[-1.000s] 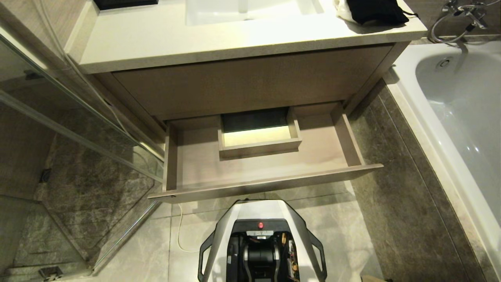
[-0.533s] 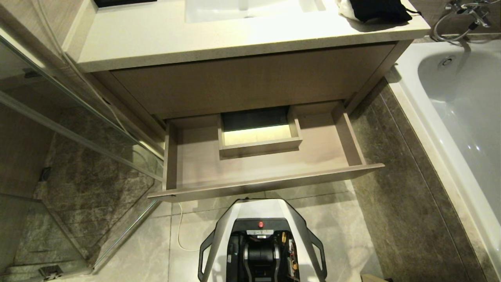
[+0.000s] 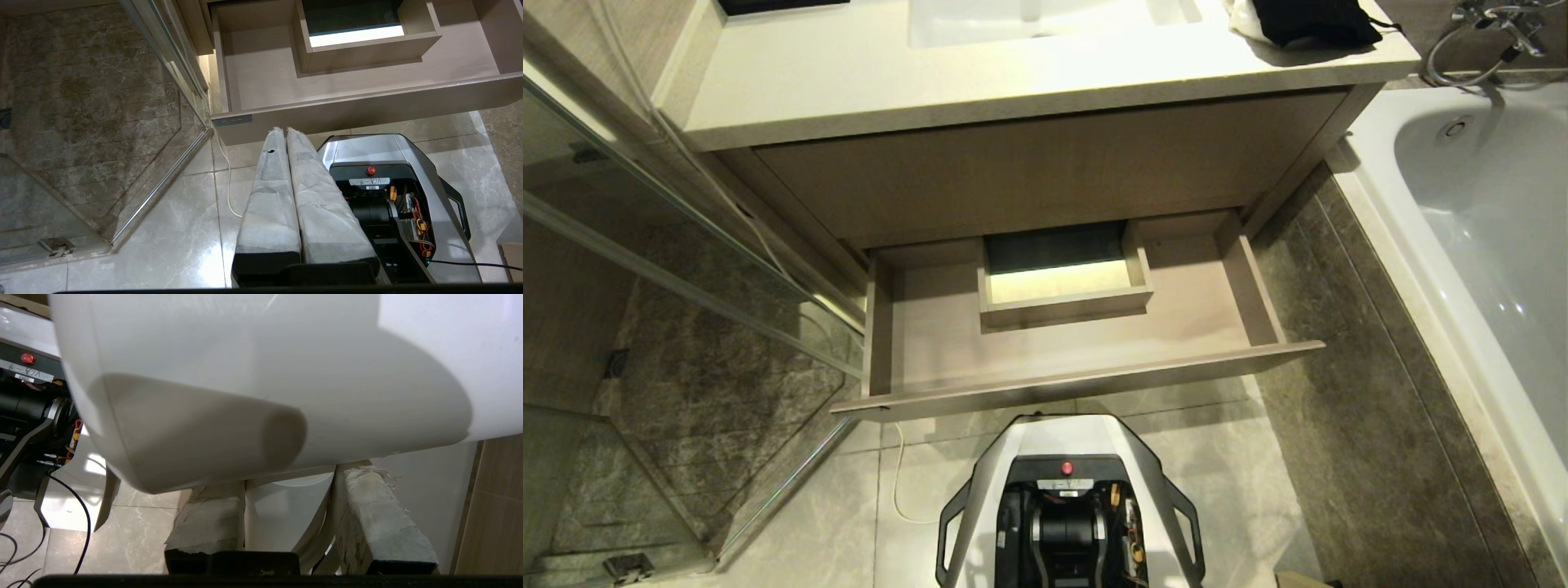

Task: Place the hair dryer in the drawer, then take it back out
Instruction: Put it into the drawer

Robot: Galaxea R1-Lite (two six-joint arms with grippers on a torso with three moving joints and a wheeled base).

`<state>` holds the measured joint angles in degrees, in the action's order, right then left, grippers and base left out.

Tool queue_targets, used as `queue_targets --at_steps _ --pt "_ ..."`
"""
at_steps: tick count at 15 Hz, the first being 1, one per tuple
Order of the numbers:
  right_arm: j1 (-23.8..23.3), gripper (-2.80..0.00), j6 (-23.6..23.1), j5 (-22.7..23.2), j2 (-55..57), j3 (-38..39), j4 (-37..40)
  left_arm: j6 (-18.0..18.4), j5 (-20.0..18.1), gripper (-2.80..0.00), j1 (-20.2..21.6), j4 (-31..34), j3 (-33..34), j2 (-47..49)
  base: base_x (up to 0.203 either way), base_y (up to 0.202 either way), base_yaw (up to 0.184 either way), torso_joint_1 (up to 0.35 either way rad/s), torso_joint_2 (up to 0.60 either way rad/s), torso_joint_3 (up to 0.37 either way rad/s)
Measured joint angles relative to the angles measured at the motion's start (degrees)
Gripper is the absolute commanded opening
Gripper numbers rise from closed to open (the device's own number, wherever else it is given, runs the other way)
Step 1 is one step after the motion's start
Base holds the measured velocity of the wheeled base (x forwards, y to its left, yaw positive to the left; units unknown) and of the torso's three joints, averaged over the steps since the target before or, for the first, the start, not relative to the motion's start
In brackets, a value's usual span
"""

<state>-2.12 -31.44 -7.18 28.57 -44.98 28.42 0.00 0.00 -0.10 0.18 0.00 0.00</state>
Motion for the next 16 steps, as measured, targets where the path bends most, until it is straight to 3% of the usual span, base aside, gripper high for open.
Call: queue_targets --at_steps 3,16 --pt "0.0 -2.80 0.0 -0.1 0.2 -0.1 0.2 0.0 0.0 -2.80 0.0 0.0 0.0 0.0 0.000 0.000 0.000 -0.012 0.16 0.147" --pt "0.0 -2.80 0.0 0.0 -0.1 0.4 0.4 0.0 0.0 -2.80 0.0 0.0 0.0 0.0 0.000 0.000 0.000 0.034 0.33 0.368"
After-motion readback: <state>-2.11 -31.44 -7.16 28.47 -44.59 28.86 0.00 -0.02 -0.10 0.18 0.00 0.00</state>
